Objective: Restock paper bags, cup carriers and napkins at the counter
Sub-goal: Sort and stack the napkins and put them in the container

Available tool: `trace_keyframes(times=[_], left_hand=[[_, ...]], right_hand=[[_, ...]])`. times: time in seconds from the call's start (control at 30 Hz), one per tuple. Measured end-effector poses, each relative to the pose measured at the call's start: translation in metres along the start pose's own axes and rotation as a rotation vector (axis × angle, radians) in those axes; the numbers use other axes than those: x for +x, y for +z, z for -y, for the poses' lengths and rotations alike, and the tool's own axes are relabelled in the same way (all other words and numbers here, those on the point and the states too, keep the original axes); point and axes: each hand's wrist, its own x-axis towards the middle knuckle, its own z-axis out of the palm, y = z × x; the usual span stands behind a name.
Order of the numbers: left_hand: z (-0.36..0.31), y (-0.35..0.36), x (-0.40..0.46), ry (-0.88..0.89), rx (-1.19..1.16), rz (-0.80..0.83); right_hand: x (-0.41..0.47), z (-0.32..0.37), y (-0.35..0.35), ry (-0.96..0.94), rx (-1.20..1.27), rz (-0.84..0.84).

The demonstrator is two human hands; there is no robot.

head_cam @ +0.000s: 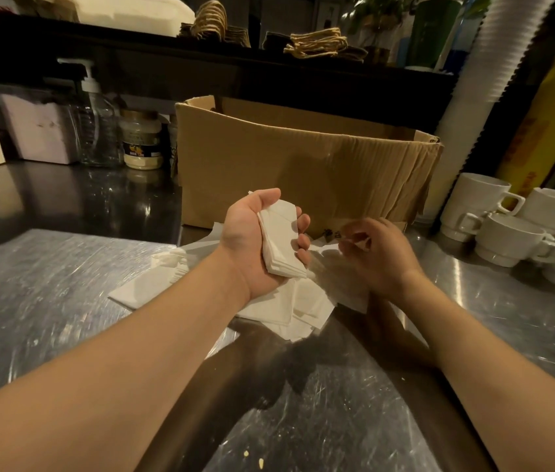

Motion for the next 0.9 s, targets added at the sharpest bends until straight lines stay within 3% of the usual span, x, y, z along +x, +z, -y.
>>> trace_keyframes(times=[0.13, 0.23, 0.73, 0.9], left_hand=[[0.000, 0.000, 0.000, -0.003, -0.007, 0.011], [0.001, -0.001, 0.001, -0.005, 0.001, 0.009], [0.002, -0.003, 0.003, -0.005, 0.003, 0.009], [0.003, -0.003, 0.002, -0.027, 0.003, 0.032]], right_hand=[[-0.006, 0.014, -0.005, 0.036, -0.241, 0.353], [-0.007, 0.016, -0.003, 0.029, -0.192, 0.409], [-0.010, 0.012, -0.005, 0.018, -0.159, 0.231], [-0.014, 0.014, -0.008, 0.008, -0.218, 0.097]])
